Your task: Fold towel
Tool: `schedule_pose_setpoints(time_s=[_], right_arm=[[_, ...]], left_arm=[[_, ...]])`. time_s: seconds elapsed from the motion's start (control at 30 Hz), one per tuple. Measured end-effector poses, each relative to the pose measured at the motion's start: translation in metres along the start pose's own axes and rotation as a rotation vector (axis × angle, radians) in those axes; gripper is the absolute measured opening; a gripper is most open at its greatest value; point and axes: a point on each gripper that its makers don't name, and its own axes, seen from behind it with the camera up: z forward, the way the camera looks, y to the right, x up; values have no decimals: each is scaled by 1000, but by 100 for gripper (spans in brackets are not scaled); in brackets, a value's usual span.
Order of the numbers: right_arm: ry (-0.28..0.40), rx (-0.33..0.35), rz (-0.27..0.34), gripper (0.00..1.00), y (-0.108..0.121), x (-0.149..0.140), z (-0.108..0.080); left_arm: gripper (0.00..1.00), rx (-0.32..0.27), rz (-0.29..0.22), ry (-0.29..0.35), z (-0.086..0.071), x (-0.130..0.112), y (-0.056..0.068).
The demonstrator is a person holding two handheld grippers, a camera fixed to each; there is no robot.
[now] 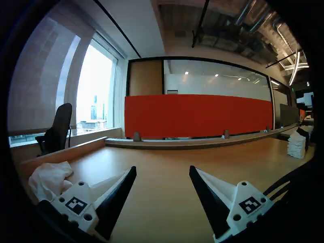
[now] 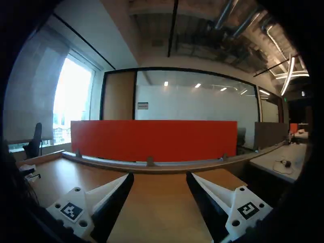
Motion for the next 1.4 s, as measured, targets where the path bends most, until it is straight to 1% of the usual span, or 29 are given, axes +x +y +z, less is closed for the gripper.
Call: schedule_pose_setpoints(time_s=[0.27, 0.5, 0.67, 0.97, 1.4], right_arm=[[15, -28, 9, 100, 15, -34, 7], [17, -19, 26, 100, 18, -61, 7], [5, -20, 32, 100, 21, -79, 8], [0, -25, 32, 100, 26, -101, 10], [-26, -10, 39, 100, 15, -122, 11]], left_arm=[[97, 0, -1, 0, 0, 0, 1], [97, 0, 0, 0, 0, 0, 1], [97, 0, 0, 0, 0, 0, 1], [97, 0, 0, 0, 0, 0, 1], [97, 0, 0, 0, 0, 0, 1]])
